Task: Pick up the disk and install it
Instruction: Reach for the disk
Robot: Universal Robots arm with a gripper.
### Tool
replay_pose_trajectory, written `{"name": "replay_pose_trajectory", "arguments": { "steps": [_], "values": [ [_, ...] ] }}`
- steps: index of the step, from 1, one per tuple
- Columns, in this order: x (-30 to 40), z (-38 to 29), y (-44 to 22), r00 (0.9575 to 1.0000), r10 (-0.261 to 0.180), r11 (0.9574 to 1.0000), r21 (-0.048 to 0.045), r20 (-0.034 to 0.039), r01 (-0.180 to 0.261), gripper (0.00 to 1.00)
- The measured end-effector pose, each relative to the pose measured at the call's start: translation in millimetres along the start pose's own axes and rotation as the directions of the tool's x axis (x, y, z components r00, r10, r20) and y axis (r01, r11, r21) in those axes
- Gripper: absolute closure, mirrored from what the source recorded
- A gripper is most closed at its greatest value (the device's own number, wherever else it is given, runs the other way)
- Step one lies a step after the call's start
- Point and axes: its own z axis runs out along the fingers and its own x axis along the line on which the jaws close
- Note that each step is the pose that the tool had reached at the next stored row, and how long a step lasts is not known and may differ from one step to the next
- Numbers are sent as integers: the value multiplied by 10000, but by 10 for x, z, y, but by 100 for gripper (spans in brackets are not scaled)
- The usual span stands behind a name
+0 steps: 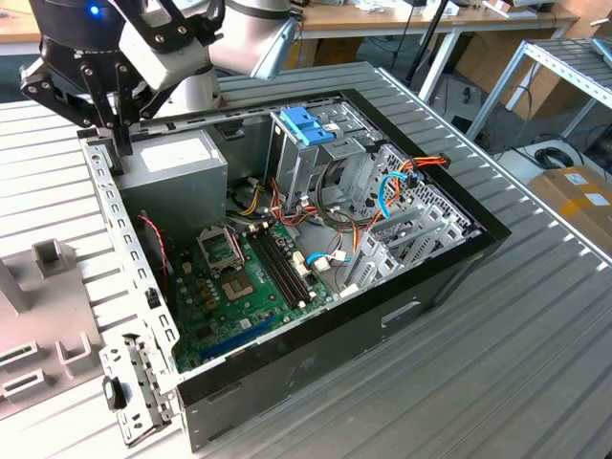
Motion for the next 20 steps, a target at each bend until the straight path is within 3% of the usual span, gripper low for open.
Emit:
{"name": "replay_pose_trajectory", "arguments": {
  "steps": [20],
  "values": [
    [223,-5,-17,10000,0,10000,-1,0,0,90]
  ]
}}
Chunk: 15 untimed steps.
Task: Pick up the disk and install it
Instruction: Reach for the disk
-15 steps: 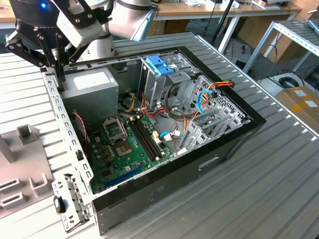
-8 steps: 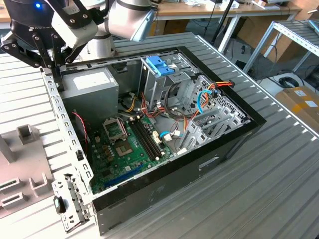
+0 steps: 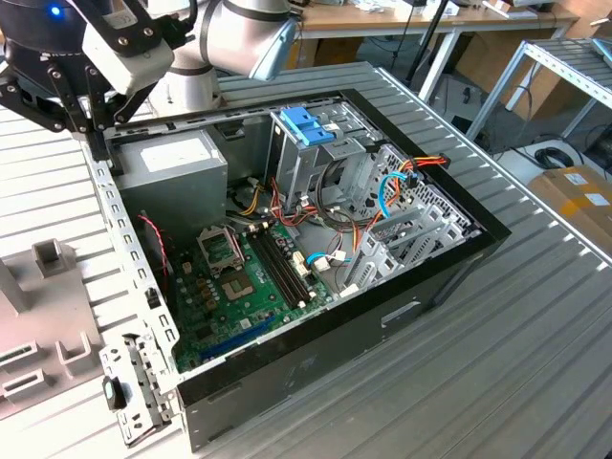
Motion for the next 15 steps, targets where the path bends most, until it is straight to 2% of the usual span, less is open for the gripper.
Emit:
{"name": "replay_pose_trajectory", "arguments": {
  "steps": [11,15],
  "values": [
    [108,-3,-8,10000,0,10000,0,0,0,90],
    [169,-4,-13,10000,0,10000,0,0,0,90]
  ]
}}
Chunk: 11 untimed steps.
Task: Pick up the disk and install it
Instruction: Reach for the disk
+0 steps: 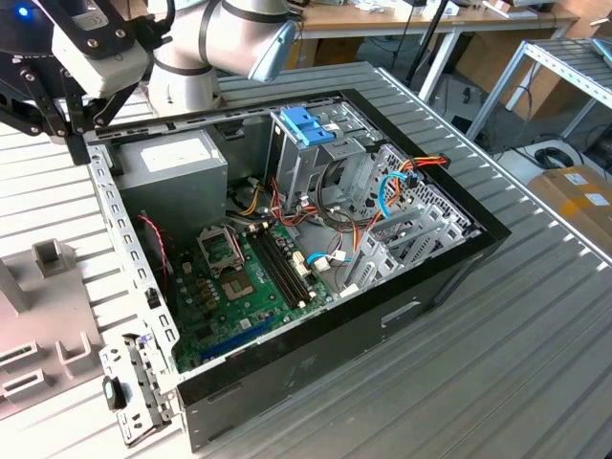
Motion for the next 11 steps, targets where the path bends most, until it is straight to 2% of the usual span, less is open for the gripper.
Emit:
{"name": "replay_pose_trajectory", "arguments": {
  "steps": [11],
  "values": [
    [137,-4,-10,10000,0,10000,0,0,0,90]
  ]
}}
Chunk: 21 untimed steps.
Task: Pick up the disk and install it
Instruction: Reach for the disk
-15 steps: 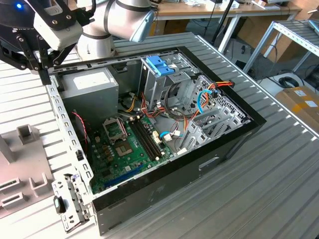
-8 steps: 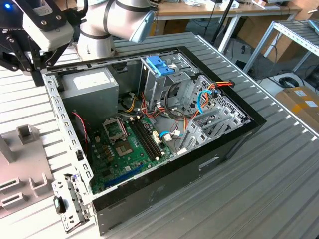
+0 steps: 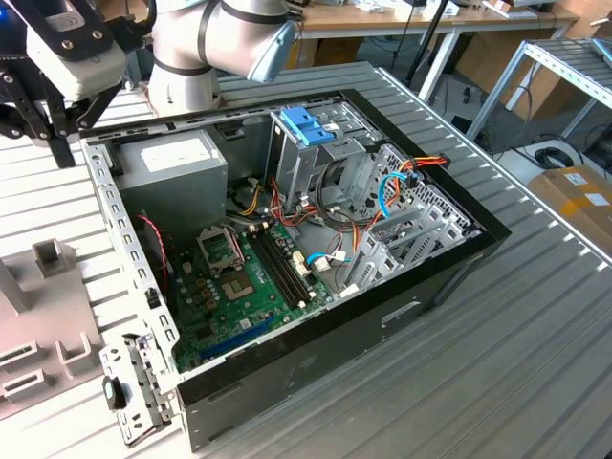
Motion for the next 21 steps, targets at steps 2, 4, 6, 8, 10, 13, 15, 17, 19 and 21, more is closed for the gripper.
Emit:
{"name": "replay_pose_trajectory", "arguments": {
  "steps": [2,4,6,8,10,13,15,17,19,21],
  "values": [
    [21,-1,-2,10000,0,10000,0,0,0,90],
    [40,-1,-3,10000,0,10000,0,0,0,90],
    [60,-1,-4,10000,0,10000,0,0,0,90],
    [94,-2,-7,10000,0,10000,0,0,0,90],
    [119,-3,-9,10000,0,10000,0,0,0,90],
    [149,-4,-11,10000,-1,10000,0,0,1,90],
    [168,-4,-13,10000,0,10000,0,0,0,90],
    [190,-4,-14,10000,-1,10000,0,0,1,90],
    [214,-5,-16,10000,-1,10000,0,0,1,90],
    [237,-5,-18,10000,0,10000,0,0,0,90]
  ]
}}
